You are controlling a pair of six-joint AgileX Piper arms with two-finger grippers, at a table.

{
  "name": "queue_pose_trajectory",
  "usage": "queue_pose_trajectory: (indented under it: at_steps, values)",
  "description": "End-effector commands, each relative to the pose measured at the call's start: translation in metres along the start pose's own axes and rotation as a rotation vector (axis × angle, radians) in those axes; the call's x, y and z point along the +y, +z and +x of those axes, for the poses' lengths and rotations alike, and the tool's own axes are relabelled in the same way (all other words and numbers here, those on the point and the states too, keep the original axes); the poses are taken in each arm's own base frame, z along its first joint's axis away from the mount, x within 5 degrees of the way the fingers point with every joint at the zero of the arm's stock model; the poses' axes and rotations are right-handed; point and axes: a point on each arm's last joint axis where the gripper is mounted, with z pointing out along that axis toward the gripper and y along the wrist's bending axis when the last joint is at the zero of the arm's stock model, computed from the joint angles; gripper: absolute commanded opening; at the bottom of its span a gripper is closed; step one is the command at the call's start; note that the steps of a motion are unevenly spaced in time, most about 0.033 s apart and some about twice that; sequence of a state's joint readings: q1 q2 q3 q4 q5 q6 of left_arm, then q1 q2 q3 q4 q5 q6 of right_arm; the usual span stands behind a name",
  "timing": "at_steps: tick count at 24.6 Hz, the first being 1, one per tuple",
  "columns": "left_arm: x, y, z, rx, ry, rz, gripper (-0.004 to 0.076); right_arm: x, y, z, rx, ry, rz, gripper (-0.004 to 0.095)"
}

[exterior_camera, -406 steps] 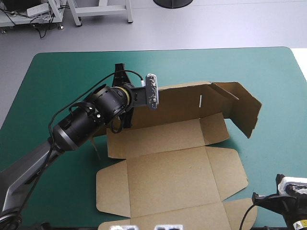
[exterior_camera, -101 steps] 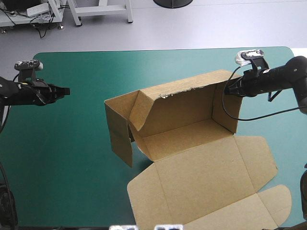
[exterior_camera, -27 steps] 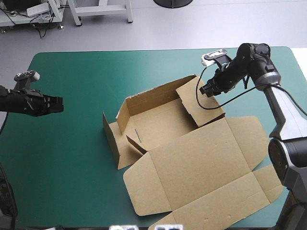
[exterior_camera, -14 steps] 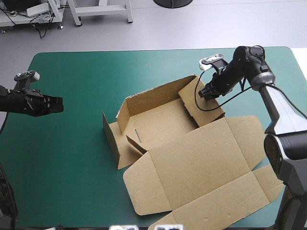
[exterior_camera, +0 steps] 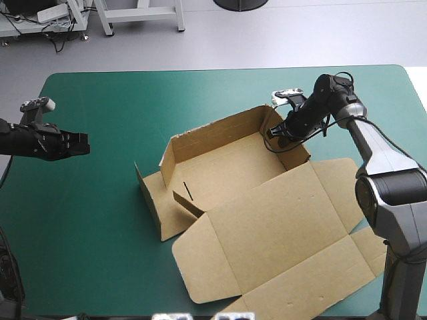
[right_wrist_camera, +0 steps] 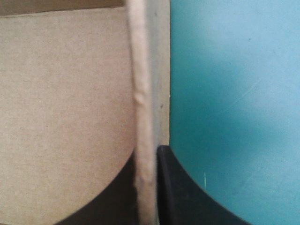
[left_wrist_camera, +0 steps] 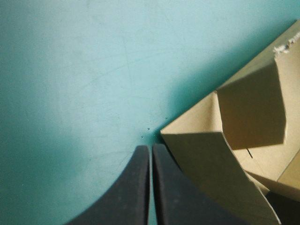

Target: Fold the box

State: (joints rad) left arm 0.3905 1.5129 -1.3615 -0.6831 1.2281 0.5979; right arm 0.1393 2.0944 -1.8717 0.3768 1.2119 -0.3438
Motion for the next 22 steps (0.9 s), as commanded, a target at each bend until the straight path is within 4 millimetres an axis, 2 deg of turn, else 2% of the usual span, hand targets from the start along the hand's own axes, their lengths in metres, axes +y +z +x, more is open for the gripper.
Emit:
queue_pose_trajectory:
  at_steps: [1,2,5,9,13,17,22]
  values:
    - [-0.018,-0.016,-0.009,-0.091,0.039,0.059,0.0009,0.025,-0.049,-0.016,-0.188,0.020,-0.076,0.0001]
    - [-0.017,-0.016,-0.009,-0.100,0.039,0.053,0.0009,0.029,-0.059,-0.018,-0.221,0.014,-0.089,0.0000]
    - [-0.015,-0.017,-0.014,-0.154,0.033,0.024,0.0009,0.045,-0.107,-0.023,-0.344,-0.037,-0.057,0.0000]
    - [-0.017,-0.019,-0.023,-0.252,0.018,0.048,0.0010,0.059,-0.169,-0.014,-0.440,-0.083,0.033,0.0000]
    - [-0.021,-0.020,-0.026,-0.287,0.029,0.086,0.0010,0.065,-0.208,-0.003,-0.539,-0.074,0.028,0.0000]
    - [-0.023,-0.021,-0.028,-0.312,0.045,0.109,0.0010,0.074,-0.249,0.017,-0.634,-0.082,0.045,0.0000]
    - [-0.036,-0.025,-0.032,-0.363,0.070,0.246,0.0010,0.093,-0.287,0.041,-0.722,-0.116,0.067,0.0000]
